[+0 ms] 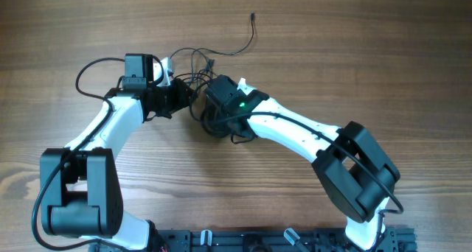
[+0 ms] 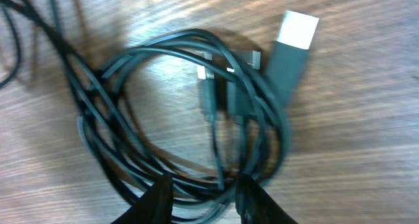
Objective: Untangle cables
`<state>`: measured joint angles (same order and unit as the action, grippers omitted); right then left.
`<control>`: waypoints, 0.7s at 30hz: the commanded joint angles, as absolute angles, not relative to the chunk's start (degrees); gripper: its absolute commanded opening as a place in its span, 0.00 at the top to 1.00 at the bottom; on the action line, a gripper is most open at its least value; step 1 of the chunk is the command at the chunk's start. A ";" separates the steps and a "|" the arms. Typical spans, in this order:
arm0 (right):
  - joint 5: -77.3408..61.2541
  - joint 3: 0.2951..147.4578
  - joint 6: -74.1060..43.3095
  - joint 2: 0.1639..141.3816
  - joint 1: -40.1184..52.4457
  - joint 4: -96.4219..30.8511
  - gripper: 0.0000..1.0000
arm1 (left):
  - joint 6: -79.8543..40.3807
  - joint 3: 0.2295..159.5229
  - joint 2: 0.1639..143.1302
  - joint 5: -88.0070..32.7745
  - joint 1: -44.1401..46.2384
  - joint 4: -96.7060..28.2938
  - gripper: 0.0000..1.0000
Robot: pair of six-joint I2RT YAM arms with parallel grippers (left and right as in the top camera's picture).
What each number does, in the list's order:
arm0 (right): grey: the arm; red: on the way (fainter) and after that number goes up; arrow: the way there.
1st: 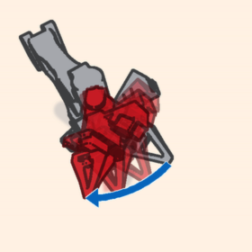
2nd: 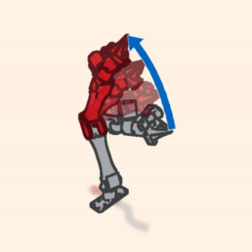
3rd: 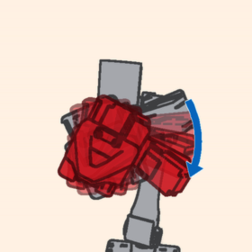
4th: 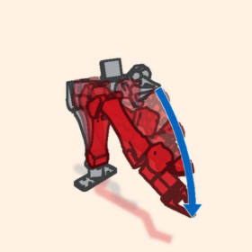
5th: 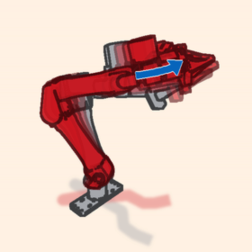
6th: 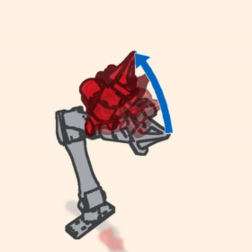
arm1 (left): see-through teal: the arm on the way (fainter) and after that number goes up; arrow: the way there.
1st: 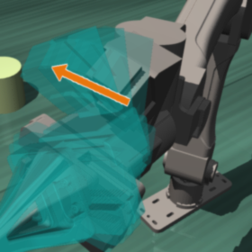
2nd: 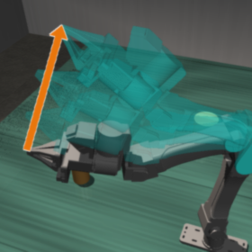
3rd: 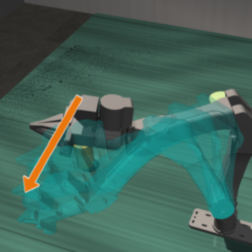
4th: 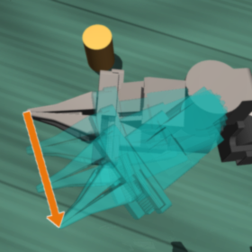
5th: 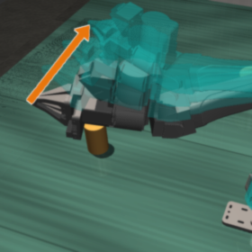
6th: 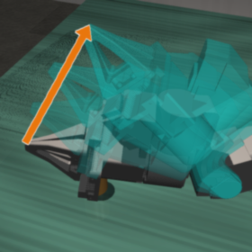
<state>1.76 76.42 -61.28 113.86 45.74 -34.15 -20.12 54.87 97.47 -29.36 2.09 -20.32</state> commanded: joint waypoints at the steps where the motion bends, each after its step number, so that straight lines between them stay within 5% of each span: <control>1: 4.84 76.09 -61.65 116.07 46.22 -34.41 0.68 | -19.99 55.53 96.60 -28.67 2.02 -20.36 0.69; 21: 5.65 76.03 -63.55 114.96 46.17 -35.42 0.75 | -20.01 55.53 96.60 -28.67 2.02 -20.34 0.68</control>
